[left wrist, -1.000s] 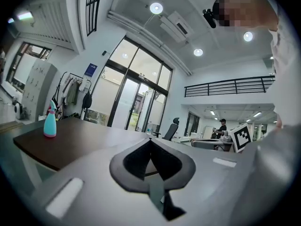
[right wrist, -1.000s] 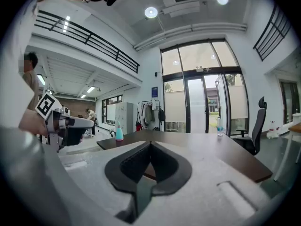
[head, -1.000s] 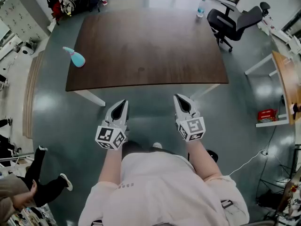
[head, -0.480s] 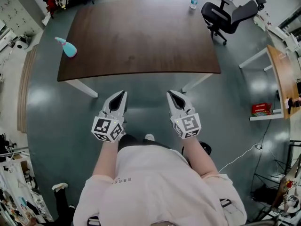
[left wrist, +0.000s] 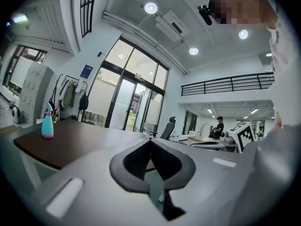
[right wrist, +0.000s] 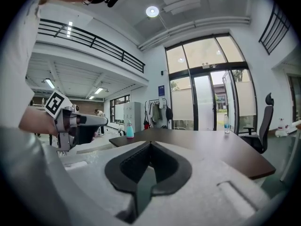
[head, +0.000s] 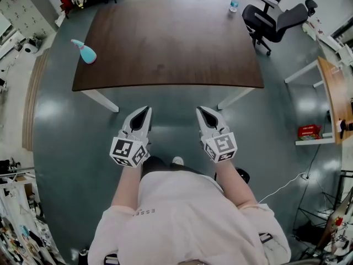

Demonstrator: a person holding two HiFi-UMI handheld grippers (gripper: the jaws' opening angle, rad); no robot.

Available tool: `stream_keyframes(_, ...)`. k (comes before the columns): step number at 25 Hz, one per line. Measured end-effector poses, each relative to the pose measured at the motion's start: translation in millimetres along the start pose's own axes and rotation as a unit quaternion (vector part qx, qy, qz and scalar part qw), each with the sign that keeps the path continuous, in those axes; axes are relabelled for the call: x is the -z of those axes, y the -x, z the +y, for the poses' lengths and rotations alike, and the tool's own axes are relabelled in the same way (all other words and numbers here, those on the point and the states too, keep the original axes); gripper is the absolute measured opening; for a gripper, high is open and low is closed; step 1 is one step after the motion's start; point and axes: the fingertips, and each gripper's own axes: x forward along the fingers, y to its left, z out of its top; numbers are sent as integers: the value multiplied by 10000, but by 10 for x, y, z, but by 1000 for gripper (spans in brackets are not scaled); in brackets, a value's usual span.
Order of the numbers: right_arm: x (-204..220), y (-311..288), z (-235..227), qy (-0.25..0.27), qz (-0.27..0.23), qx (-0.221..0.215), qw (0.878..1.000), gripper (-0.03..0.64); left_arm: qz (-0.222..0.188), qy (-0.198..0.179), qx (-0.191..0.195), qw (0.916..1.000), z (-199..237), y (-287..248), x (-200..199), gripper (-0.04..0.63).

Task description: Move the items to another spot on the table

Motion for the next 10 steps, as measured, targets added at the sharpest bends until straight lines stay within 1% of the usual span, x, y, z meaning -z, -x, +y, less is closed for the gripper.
stream_keyframes(10, 8, -36, 49, 42, 22, -27, 10000, -9, 18, 48, -16, 10000, 45, 79, 43, 17)
